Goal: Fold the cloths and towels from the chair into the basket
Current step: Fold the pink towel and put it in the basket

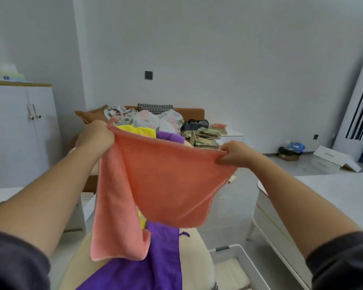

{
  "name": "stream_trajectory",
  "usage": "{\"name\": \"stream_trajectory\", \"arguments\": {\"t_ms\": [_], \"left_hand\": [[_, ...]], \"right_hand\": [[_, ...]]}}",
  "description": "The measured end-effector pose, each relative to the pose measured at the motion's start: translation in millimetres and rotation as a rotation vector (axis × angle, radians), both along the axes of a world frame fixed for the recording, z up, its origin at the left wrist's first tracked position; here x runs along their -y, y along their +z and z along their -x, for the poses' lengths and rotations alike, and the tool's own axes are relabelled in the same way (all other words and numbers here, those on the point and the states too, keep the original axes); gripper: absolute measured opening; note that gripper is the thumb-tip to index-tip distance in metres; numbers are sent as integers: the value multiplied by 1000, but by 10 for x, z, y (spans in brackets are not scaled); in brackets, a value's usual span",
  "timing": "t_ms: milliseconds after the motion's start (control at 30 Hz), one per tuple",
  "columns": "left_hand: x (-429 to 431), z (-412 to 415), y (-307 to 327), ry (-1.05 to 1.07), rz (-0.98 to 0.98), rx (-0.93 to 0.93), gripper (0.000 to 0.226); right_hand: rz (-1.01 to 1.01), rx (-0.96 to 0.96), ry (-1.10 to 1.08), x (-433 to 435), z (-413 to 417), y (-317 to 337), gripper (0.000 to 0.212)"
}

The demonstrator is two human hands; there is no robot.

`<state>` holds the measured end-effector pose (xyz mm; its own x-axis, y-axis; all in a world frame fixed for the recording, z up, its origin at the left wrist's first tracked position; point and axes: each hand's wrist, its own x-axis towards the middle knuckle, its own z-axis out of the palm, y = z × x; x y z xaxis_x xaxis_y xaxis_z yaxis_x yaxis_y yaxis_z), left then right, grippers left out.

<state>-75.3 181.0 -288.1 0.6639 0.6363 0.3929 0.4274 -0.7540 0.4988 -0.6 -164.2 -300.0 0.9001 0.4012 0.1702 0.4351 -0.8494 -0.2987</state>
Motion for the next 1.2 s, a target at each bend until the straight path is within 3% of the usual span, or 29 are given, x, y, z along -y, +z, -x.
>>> {"name": "stream_trajectory", "arguments": {"t_ms": [67,167,300,367,433,500,600,667,767,833,900,967,1067,1200], "left_hand": [[8,-10,-121,-36,-63,-157,42],[258,68,-295,-276,-84,-383,43],[873,161,-535,-611,137,-446,71],[1118,153,-622,-733,271,-347,56],[1244,99,-628,-716,181,-221,13],[1277,72,-603,-631,48,-110,19],[1148,59,-577,-507,18,19,23],[1103,66,-584,-518,36,15,19],[1203,68,-618,-707,183,31,14],[1232,43,-594,-692,202,129,9],[1197,34,-529,-623,179,224,20],[1153,58,-469,-584,160,265,25],[1028,58,-398,-472,227,375,26],[777,68,-368,-342,271,416,28]], "right_hand": [[-23,3,16,-30,42,-16,30],[-235,62,80,-194,97,-94,20],[-417,110,173,-538,193,-195,20],[-428,160,238,-680,252,-231,17],[-415,201,276,-750,267,-260,11],[-292,189,257,-721,241,-267,13],[-119,26,212,-602,184,-340,23],[-264,-8,192,-576,165,-419,24],[-474,60,218,-699,204,-471,27],[-534,116,253,-786,249,-453,24],[-557,104,295,-800,289,-424,28],[-432,-20,335,-759,280,-411,28],[-51,-144,264,-672,186,-505,29],[-114,-148,210,-539,57,-686,11]]}}
